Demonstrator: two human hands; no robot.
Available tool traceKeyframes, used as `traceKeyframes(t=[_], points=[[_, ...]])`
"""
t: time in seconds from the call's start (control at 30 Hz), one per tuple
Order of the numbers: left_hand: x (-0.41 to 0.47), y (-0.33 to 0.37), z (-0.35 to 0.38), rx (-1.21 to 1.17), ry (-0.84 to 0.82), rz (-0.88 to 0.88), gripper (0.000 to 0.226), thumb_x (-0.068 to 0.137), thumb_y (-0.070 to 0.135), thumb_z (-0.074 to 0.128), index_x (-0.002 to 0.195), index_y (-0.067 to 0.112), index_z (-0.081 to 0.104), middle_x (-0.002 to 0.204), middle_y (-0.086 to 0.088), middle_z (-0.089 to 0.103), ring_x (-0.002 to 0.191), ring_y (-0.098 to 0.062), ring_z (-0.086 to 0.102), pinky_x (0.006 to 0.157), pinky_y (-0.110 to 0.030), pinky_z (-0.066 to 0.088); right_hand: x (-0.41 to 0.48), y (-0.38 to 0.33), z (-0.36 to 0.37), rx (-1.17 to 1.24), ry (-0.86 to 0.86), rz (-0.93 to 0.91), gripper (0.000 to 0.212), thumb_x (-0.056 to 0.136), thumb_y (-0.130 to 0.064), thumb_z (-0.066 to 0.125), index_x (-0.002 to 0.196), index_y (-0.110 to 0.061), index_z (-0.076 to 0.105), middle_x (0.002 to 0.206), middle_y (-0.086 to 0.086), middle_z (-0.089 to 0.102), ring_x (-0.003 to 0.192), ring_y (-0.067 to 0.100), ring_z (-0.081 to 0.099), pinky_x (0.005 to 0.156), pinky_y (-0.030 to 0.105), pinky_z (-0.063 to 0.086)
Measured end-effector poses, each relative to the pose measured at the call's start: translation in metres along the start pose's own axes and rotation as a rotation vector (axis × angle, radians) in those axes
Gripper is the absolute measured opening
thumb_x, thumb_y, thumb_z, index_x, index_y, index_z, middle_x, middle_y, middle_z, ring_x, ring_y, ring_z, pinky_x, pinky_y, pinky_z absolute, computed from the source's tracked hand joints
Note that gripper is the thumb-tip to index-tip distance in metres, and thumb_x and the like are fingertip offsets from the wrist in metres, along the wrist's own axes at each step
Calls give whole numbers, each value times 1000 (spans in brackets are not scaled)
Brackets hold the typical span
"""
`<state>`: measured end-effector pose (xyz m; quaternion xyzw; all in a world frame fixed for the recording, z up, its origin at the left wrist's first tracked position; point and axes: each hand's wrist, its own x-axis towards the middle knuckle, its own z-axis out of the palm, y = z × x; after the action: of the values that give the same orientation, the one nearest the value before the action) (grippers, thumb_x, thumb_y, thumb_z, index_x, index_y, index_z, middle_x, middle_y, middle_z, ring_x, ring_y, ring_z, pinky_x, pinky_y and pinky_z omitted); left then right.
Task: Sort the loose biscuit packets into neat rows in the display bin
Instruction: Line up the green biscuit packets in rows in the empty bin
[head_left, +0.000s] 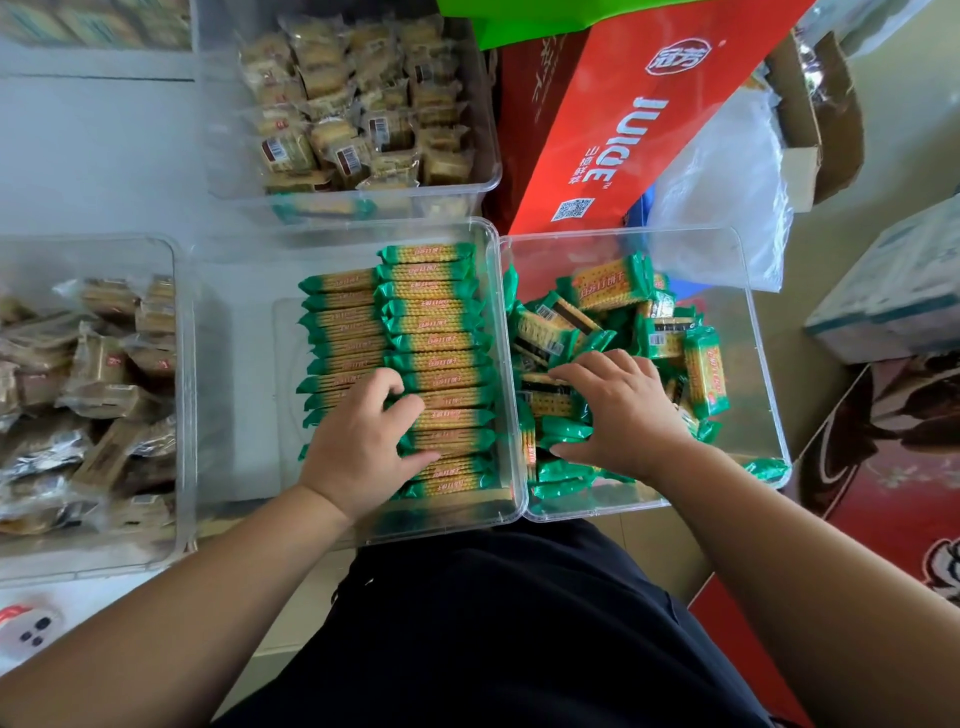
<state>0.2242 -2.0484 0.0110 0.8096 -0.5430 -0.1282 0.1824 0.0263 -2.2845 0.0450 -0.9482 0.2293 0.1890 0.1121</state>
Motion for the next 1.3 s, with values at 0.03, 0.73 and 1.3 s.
traceKeyframes(t=[0.03,0.73,1.3], points=[[0,-1,1,13,5,14,58,58,38,98,96,6,70,103,-14,58,81,-31,63,56,-37,56,0,1,0,-6,0,-5,88,64,-74,71,141,-36,49,127,-9,54,122,22,46,109,43,32],[-1,-5,7,-51,-28,16,65,68,36,94,121,7,69,103,-8,60,77,-25,63,55,-35,56,4,-12,-4,-91,37,-20,88,65,-76,67,137,-27,57,120,-2,56,111,25,55,100,45,42],[-4,-8,-1,-203,-75,5,59,75,18,89,129,9,67,113,-4,57,78,-11,48,66,-27,50,-2,-13,-27,-116,52,37,77,72,-62,70,137,-30,42,107,-7,63,94,21,62,76,33,44]])
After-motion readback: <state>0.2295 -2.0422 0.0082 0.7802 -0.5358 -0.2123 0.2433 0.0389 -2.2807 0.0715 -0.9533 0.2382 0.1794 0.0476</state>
